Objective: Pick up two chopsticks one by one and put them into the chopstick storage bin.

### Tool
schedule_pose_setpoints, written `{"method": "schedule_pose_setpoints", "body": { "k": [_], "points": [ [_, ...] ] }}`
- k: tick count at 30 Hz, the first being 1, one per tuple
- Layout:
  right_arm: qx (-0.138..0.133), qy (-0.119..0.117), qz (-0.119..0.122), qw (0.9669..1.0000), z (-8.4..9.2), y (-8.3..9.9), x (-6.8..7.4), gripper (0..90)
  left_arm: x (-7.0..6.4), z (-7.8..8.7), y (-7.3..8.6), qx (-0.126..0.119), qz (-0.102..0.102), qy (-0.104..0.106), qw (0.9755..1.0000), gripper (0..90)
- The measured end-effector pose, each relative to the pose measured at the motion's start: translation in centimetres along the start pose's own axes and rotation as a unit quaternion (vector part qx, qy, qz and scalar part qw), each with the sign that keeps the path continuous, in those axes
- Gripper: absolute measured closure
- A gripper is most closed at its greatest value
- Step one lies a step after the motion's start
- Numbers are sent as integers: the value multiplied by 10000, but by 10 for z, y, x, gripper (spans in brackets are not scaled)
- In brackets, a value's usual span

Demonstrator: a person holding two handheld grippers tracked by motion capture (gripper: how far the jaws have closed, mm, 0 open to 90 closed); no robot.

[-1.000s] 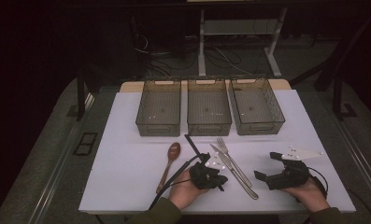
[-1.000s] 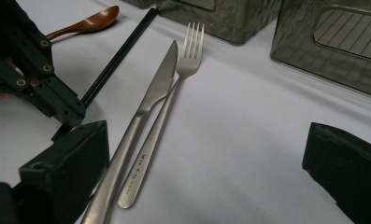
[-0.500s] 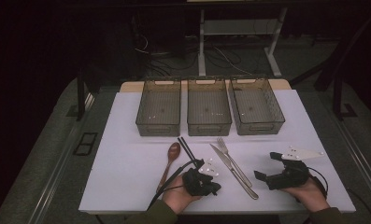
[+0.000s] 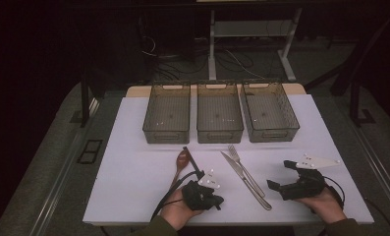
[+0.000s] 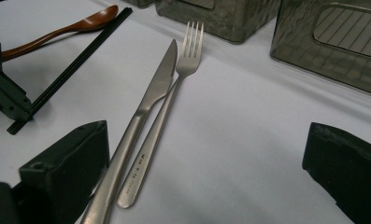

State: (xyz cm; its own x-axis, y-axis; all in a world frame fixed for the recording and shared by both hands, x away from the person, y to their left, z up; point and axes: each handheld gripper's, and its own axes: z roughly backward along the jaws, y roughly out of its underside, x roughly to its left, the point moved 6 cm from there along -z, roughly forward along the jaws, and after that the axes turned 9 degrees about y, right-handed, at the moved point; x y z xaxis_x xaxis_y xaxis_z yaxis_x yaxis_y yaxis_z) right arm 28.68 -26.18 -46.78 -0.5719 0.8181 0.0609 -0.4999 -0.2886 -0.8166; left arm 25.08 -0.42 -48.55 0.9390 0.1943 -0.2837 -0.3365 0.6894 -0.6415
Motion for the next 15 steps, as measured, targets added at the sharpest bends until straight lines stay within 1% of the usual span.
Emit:
{"method": "schedule_pose_setpoints", "body": {
  "k": [1, 2, 4, 5, 7, 8, 9, 10, 12, 15],
  "points": [
    [2, 0, -1, 10000, 0, 0, 0, 2, 0, 1, 1, -7, -18, -6, 10000, 887],
    [1, 2, -2, 10000, 0, 0, 0, 2, -1, 2, 3, -3, 46, -11, 10000, 887],
    [-1, -2, -3, 10000, 0, 0, 0, 2, -1, 5, 6, 41, 30, -24, 10000, 887],
    [1, 1, -4, 10000, 0, 0, 0, 2, -1, 6, 8, 32, 83, -25, 10000, 887],
    [3, 2, -6, 10000, 0, 0, 0, 2, -1, 9, 11, 46, 62, -55, 10000, 888],
    [4, 3, -8, 10000, 0, 0, 0, 2, -2, 11, 12, 35, 129, -58, 9999, 887],
    [4, 3, -8, 10000, 0, 0, 0, 2, -1, 13, 14, 39, 106, -79, 9999, 887],
    [8, 3, -13, 10000, 0, 0, 0, 2, -2, 14, 16, 10, 154, -85, 9998, 887],
    [4, 3, -5, 10000, 0, 0, 0, 2, -2, 17, 19, 37, 156, -113, 9998, 887],
    [5, 3, -9, 10000, 0, 0, 0, 2, -2, 21, 23, 17, 222, -147, 9996, 887]
  ]
}}
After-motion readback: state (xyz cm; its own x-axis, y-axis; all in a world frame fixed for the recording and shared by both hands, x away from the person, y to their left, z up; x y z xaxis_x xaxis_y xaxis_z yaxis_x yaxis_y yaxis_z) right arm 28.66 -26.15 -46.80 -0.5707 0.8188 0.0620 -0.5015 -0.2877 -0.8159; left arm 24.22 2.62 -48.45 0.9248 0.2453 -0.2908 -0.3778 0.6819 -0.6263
